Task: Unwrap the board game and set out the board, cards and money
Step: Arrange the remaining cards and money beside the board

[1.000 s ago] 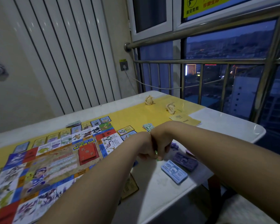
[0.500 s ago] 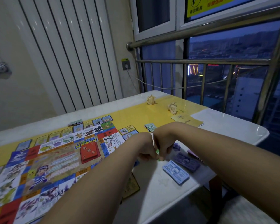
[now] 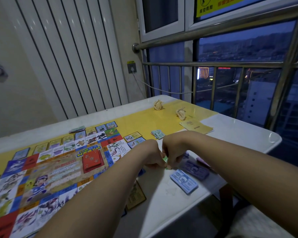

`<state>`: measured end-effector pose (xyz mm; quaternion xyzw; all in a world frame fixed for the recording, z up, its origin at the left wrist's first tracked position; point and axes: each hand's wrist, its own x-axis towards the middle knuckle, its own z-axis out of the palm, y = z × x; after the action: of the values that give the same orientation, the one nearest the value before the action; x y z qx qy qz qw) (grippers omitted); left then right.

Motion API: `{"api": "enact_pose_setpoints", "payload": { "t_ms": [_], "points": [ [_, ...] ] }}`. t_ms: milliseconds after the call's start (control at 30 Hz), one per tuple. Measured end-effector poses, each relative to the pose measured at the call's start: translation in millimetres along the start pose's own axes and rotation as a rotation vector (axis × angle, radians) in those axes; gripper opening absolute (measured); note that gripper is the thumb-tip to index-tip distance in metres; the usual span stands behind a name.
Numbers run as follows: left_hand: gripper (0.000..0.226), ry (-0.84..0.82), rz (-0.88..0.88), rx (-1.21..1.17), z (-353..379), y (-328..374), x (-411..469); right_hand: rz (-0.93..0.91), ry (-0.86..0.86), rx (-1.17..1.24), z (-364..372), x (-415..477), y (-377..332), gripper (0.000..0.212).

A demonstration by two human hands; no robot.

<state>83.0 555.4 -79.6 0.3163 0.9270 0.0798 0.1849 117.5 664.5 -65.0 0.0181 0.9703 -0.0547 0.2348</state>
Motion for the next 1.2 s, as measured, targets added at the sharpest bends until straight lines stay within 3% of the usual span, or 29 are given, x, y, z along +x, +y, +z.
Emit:
{"api": "enact_pose_setpoints", "payload": {
  "t_ms": [167, 267, 400, 733, 933, 1067, 1200],
  "points": [
    [0.025, 0.005, 0.028, 0.006, 0.8, -3.6, -4.0, -0.004, 0.002, 0.017, 1.9, -5.9, -1.3, 0.027],
    [0.026, 0.007, 0.07, 0.077, -0.3, -2.2, -7.7, -0.043, 0.07, -0.031, 4.2, -12.1, -2.6, 0.031],
    [0.026, 0.003, 0.1, 0.092, -1.8, 0.5, -13.9, -0.083, 0.197, 0.046, 12.9, -19.8, 1.4, 0.019],
    [0.012, 0.1, 0.142, -0.607, -35.4, -16.0, -58.6, -0.305, 0.461, 0.555, -5.4, -61.0, -1.7, 0.027],
    [0.009, 0.063, 0.132, -0.836, -43.3, -38.9, -118.5, -0.446, 0.456, 0.731, -2.1, -96.4, -46.7, 0.025],
    [0.017, 0.137, 0.124, -0.897, -35.1, -55.8, -153.3, -0.476, 0.441, 0.964, 14.6, -98.0, -81.7, 0.011],
    [0.015, 0.237, 0.083, -1.018, -21.5, -74.9, -190.9, -0.491, 0.392, 1.13, 27.9, -99.0, -114.5, 0.012]
  ]
}}
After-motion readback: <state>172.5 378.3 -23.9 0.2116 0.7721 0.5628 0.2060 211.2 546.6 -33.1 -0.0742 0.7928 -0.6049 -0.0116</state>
